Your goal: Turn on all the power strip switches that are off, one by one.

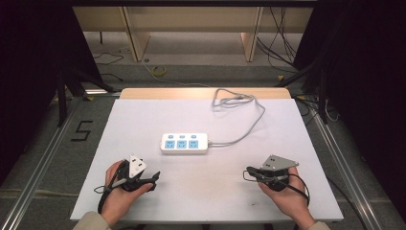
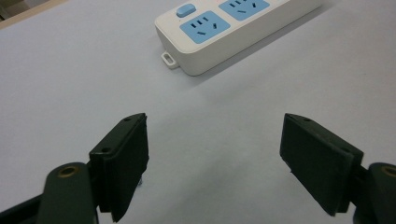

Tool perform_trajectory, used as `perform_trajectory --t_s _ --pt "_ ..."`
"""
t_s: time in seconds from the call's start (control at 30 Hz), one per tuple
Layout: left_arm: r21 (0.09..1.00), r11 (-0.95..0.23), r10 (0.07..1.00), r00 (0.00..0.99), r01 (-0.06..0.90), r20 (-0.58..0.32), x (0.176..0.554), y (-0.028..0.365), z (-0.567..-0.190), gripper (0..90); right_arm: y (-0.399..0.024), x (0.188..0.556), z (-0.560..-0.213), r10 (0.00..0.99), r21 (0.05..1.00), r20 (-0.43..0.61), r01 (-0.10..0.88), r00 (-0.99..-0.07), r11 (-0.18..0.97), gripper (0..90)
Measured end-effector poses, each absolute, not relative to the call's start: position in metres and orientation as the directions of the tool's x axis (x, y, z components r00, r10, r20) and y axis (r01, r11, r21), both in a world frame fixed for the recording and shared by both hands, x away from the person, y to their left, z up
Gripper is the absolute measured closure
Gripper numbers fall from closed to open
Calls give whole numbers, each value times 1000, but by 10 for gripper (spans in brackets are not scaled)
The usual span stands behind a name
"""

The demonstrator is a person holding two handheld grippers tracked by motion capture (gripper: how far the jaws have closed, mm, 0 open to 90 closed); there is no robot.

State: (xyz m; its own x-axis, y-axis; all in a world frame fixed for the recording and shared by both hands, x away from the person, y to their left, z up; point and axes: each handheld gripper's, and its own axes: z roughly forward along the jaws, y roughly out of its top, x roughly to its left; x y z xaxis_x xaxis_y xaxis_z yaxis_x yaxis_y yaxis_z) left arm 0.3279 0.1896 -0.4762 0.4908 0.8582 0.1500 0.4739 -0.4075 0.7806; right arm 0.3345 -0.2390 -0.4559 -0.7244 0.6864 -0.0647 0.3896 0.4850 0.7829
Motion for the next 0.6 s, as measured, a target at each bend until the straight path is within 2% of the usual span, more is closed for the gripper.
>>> perform_trajectory --t_s 0.6 --pt "778 -410 859 489 476 153 328 191 -476 238 -220 354 -448 672 763 -45 408 -739 501 900"
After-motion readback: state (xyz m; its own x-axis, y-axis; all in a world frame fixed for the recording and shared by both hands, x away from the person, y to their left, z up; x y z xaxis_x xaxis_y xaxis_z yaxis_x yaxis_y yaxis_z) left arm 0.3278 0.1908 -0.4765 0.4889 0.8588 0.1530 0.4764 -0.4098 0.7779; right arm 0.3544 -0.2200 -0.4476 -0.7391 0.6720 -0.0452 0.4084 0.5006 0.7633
